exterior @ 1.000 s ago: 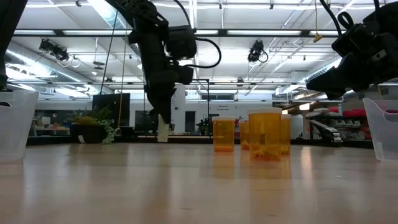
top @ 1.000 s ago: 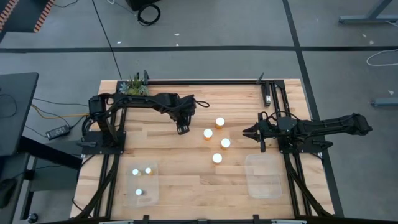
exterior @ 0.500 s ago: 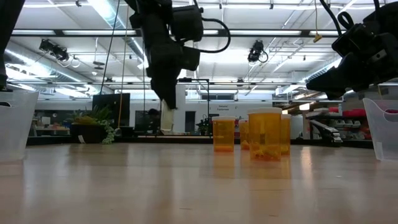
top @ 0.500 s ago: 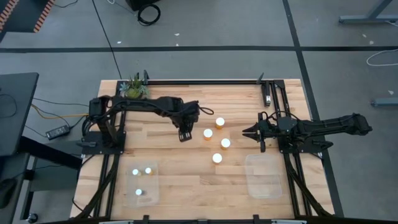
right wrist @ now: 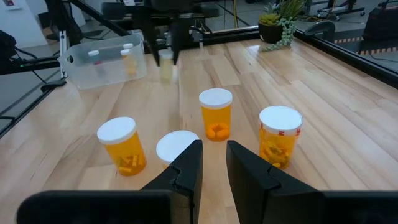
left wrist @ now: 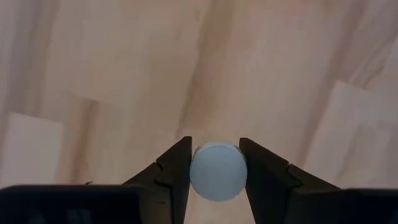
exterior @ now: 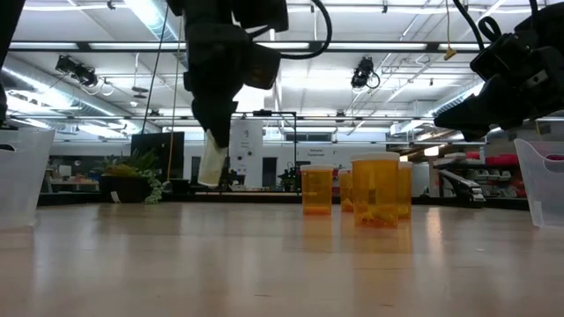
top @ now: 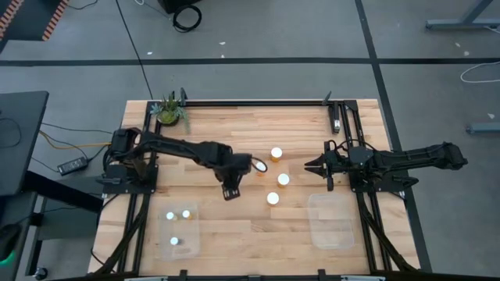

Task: Pick and place medicine bottles into bin by pill shape (circle, oval)
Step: Put the small yellow pill bottle into the left transparent bin

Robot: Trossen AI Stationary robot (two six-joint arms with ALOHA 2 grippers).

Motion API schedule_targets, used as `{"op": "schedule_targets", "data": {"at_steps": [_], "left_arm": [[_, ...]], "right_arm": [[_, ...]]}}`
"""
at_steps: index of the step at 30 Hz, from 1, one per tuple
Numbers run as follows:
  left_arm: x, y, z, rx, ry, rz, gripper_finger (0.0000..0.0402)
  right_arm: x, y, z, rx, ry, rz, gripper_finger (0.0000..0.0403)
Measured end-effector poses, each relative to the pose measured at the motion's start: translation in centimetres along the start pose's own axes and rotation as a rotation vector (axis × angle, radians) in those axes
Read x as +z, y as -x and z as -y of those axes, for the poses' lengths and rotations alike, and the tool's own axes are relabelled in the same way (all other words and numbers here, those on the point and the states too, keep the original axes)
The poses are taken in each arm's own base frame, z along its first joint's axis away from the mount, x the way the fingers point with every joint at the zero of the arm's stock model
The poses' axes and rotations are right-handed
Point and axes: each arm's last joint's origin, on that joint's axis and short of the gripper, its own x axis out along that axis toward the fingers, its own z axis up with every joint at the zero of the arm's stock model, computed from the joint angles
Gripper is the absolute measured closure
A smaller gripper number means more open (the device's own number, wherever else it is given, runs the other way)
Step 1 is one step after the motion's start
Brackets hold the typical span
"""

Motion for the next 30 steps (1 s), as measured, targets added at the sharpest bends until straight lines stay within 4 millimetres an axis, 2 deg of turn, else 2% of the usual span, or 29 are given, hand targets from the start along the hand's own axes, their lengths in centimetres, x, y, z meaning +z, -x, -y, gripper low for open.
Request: {"op": "schedule_targets", "data": {"at_steps": [24, 30], "left_arm": [[-6.0, -0.4, 8.9, -0.019, 0.076, -0.168, 0.0260], [-7.5, -0.3, 10.7, -0.016, 0.086, -0.183, 0.0271]], "right_arm": [[0.0, 0.0, 0.0, 0.000, 0.000, 0.000, 0.0324], [0.0, 0.0, 0.0, -0.001, 0.000, 0.000, 0.0324]]}}
